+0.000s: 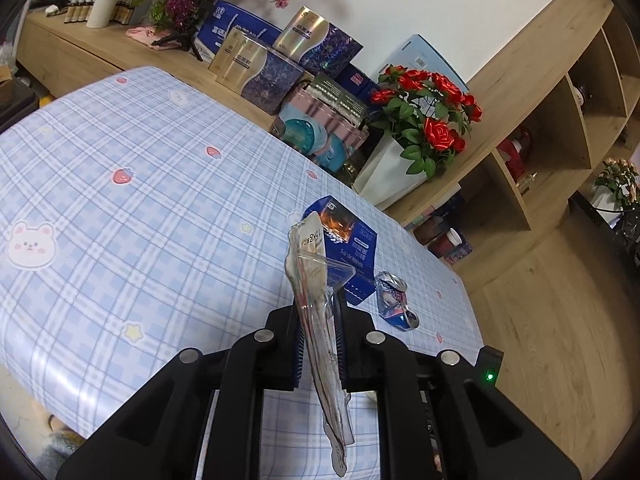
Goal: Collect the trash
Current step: 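Grasp the yellow round lid with the right tool while the left holds the wrapper, then carry the lid and wrapper over the brown bin and open both tools to drop them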
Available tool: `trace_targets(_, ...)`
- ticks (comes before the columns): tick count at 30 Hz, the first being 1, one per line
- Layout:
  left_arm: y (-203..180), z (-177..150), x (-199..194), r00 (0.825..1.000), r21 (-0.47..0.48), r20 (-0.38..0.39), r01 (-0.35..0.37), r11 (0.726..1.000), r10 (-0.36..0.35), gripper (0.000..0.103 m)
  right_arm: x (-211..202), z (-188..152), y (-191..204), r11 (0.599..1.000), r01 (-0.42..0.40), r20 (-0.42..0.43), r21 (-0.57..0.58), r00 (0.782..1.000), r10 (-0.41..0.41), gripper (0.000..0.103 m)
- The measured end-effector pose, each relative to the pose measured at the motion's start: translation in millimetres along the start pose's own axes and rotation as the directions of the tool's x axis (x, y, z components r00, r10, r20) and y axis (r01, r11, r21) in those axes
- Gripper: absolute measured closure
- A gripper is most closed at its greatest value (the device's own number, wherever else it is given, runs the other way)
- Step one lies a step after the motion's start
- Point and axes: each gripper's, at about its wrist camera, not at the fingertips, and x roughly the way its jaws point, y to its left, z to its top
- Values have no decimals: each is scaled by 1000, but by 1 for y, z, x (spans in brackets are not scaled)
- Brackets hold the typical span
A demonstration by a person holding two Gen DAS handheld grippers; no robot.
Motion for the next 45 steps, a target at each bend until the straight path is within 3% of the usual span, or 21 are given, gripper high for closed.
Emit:
trace_targets(4,1,-2,-9,1000,7,10,-5,1000,5,90,-8,4,4,1000,-27,43,3,999,27,6)
trace_targets(11,3,-7,-13,1000,4,7,-4,1000,4,90,8,-1,15,995,65,-26,-72,997,-67,6)
trace_targets(14,3,-10,-15,1000,3,4,-3,1000,3,90,13,-2,11,994,94,-40,-51,995,-96,6)
trace_targets(15,3,-11,-16,1000,3,3,-3,1000,3,90,13,-1,9,996,81,-39,-40,996,-83,5)
trace_targets(17,3,-12,-19,1000,1,1,-4,1000,4,90,10,0,6,1000,24,-34,-19,999,-24,15)
trace_targets(22,0,-17,-28,1000,2,5,-1,1000,1,90,-13,0,13,998,-50,6,-50,999,50,16)
trace_targets(28,-9,-26,-46,1000,25,10,3,1000,-3,90,-47,-9,18,996,-77,55,-40,995,79,16)
trace_targets(45,-36,-57,-123,998,71,39,39,997,-41,91,-144,-84,31,994,-107,118,-35,987,111,16)
